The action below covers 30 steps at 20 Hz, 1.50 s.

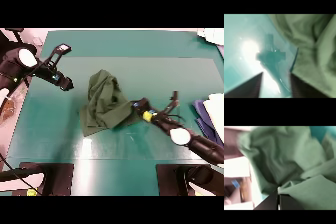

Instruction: Fold the shirts.

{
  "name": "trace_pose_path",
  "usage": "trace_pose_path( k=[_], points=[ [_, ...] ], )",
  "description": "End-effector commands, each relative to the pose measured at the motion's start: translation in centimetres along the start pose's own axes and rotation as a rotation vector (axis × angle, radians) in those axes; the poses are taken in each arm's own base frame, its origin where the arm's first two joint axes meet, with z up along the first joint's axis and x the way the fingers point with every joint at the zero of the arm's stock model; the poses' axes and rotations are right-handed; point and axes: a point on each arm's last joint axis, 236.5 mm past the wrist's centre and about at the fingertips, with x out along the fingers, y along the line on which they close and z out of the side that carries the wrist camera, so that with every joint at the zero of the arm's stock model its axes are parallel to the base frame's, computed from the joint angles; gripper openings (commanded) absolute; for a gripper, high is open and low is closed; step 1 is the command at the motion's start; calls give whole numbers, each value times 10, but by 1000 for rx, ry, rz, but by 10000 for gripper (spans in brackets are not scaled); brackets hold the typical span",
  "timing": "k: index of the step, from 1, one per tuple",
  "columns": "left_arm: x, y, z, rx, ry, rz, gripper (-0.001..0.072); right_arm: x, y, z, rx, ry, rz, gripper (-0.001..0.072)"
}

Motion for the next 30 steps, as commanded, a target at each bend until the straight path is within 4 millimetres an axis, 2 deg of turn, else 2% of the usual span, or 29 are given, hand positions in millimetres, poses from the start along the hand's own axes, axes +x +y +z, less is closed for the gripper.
trace_pose_path(
  k=[1,3,5,8,11,13,15,16,19,22,24,28,30],
  points=[
    [39,-11,-28,-53,89,-81,497,-34,-4,63,-41,-119,-1,19],
    [63,-27,-30,-124,89,-169,498,-50,-6,86,-64,-152,-17,18],
    [81,-41,-14,-186,33,-240,497,-61,-16,100,-62,-164,-51,19],
    [98,-73,-6,-187,22,-341,498,-68,-34,112,-48,-160,-110,19],
    [114,-95,-5,-145,38,-357,498,-70,-37,120,-58,-179,-121,18],
    [123,-84,15,-188,-42,-300,498,-70,-37,118,-62,-172,-120,19],
    [124,-55,41,-293,-157,-211,498,-68,-36,114,-68,-162,-117,19],
    [123,-44,46,-316,-186,-185,498,-68,-36,114,-68,-161,-117,19],
    [119,-10,48,-403,-225,-126,499,-69,-36,115,-71,-166,-117,19],
    [113,30,40,-570,-244,-94,499,-69,-36,115,-103,-163,-120,19],
    [114,33,41,-615,-252,-122,498,-69,-36,115,-104,-164,-120,18],
    [132,13,42,-650,-232,-210,498,-68,-37,115,-107,-163,-124,19],
    [134,4,43,-618,-229,-247,498,-68,-37,116,-109,-165,-123,19]
  ],
)
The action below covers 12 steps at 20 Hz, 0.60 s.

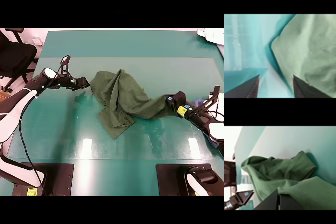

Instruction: Fold the shirts.

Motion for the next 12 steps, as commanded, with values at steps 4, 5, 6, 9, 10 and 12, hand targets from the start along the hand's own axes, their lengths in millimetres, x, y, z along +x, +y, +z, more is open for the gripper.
trace_pose_path(
  k=[4,5,6,9,10,12],
  points=[
    [7,-21,5,20,-31,-105,497,0,0,1,-5,-4,0,19],
    [11,-22,4,18,-32,-102,496,0,0,1,-5,-5,0,18],
    [17,-22,-1,15,-21,-103,496,0,0,1,-5,-5,0,18],
    [34,-26,-18,15,25,-109,496,0,0,1,-5,-4,0,19],
    [38,-27,-21,16,31,-109,496,0,0,1,-4,-4,0,19],
    [40,-27,-19,19,14,-100,495,0,0,1,-4,-5,0,19]
  ],
)
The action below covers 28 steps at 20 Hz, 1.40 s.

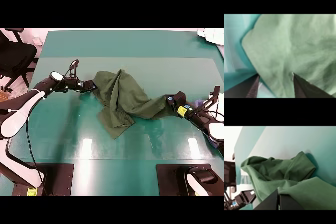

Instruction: Fold the shirts.

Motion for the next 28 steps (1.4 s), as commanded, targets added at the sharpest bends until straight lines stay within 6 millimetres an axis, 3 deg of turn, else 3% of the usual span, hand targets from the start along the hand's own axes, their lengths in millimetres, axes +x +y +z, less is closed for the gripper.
trace_pose_path(
  k=[1,2,3,4,7,9,11,14,16,18,22,28],
  points=[
    [8,-1,-1,-3,-9,2,447,0,0,0,1,1,-1,18],
    [8,0,-1,-3,-11,3,289,0,0,0,1,0,0,19],
    [8,-2,-3,-1,-2,-4,49,0,0,0,1,0,0,18],
    [7,-7,-6,24,17,-22,23,0,0,0,1,0,0,19],
    [-4,-37,-5,109,71,-112,21,0,2,3,1,-11,5,18],
    [-28,-65,16,187,59,-168,20,-3,15,13,-37,-30,27,18],
    [-66,-93,45,316,14,-176,20,-11,37,35,-123,-78,60,18],
    [-148,-137,89,502,-130,-126,20,-31,65,79,-201,-165,82,18],
    [-208,-158,107,598,-246,-57,20,-48,76,108,-226,-222,76,19],
    [-257,-165,111,651,-309,21,20,-69,89,134,-262,-273,72,19],
    [-315,-163,97,676,-327,159,20,-108,124,163,-338,-327,80,19],
    [-398,-202,72,711,-465,203,20,-141,169,162,-429,-324,119,19]
  ],
)
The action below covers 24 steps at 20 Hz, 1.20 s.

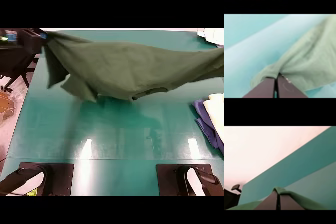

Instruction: Fold the shirts.

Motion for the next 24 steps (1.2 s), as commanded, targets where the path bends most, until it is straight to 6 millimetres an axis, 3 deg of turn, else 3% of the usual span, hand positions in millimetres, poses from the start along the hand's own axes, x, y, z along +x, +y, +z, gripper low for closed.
trace_pose_path(
  k=[1,4,6,8,11,13,16,19,22,24],
  points=[
    [-58,-13,8,16,-29,65,20,-14,25,5,-58,34,32,19],
    [-97,-46,-10,-34,28,12,20,-18,33,0,-113,67,47,19],
    [-118,-72,-24,-61,70,-49,20,-9,25,1,-124,69,39,19],
    [-132,-85,-36,-96,110,-70,20,12,4,-11,-82,144,11,18],
    [-137,-112,-78,-252,293,-165,20,55,-19,-43,43,288,28,18],
    [-122,-132,-97,-336,354,-279,20,83,-31,-66,114,368,44,18],
    [-79,-130,-130,-449,408,-307,20,118,-53,-109,188,492,29,18],
    [-37,-146,-177,-534,473,-356,20,144,-70,-142,177,579,18,18],
    [-6,-176,-215,-556,502,-399,21,173,-82,-147,177,609,9,19],
    [10,-189,-223,-552,468,-406,21,191,-91,-147,181,618,5,19]
  ],
)
